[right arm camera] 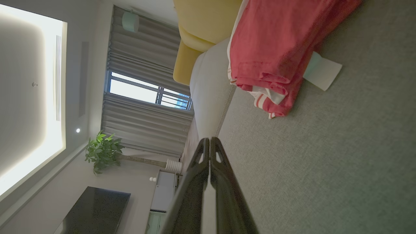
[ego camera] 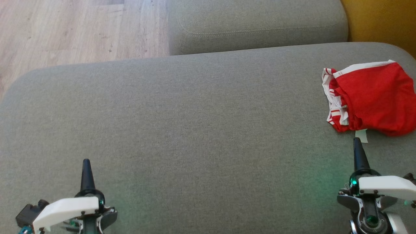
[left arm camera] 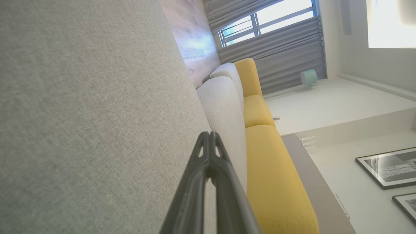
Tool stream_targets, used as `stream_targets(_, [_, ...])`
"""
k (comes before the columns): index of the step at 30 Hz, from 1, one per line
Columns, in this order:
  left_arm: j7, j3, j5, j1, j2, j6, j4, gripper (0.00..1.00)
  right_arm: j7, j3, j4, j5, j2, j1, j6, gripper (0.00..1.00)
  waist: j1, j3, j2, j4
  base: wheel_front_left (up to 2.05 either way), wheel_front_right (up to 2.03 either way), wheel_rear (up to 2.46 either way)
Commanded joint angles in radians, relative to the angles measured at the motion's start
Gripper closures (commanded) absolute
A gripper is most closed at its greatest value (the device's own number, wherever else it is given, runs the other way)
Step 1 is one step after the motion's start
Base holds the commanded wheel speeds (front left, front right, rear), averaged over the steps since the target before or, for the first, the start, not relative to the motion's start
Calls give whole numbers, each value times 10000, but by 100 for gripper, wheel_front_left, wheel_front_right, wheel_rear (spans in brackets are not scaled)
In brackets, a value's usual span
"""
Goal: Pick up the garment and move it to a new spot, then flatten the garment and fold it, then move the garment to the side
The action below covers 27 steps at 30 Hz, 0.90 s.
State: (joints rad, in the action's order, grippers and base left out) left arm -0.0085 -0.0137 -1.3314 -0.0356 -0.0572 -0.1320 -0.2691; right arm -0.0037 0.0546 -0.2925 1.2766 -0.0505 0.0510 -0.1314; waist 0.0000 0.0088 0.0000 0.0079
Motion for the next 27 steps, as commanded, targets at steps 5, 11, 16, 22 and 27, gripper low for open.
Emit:
stream_targets(5, [190, 427, -580, -524, -157, 10, 280, 100, 199, -37, 423, 695, -182, 490, 6, 100, 0, -9, 0, -12, 0, 0, 0])
stream_targets(11, [401, 574, -1230, -571, -154, 11, 272, 100, 406, 66, 441, 1448, -180, 505, 6, 100, 0, -22, 0, -30, 0, 0, 0])
stream_targets(16, [552, 680, -1694, -604, -151, 12, 267, 100, 555, 141, 454, 1986, -177, 516, 7, 100, 0, -31, 0, -43, 0, 0, 0])
stream_targets(22, [735, 809, -2249, -644, -146, 13, 260, 100, 734, 231, 470, 2631, -174, 529, 7, 100, 0, -42, 0, -58, 0, 0, 0])
stream_targets(27, [857, 895, -2619, -671, -143, 13, 256, 100, 853, 292, 480, 3060, -171, 538, 7, 100, 0, -49, 0, -68, 0, 0, 0])
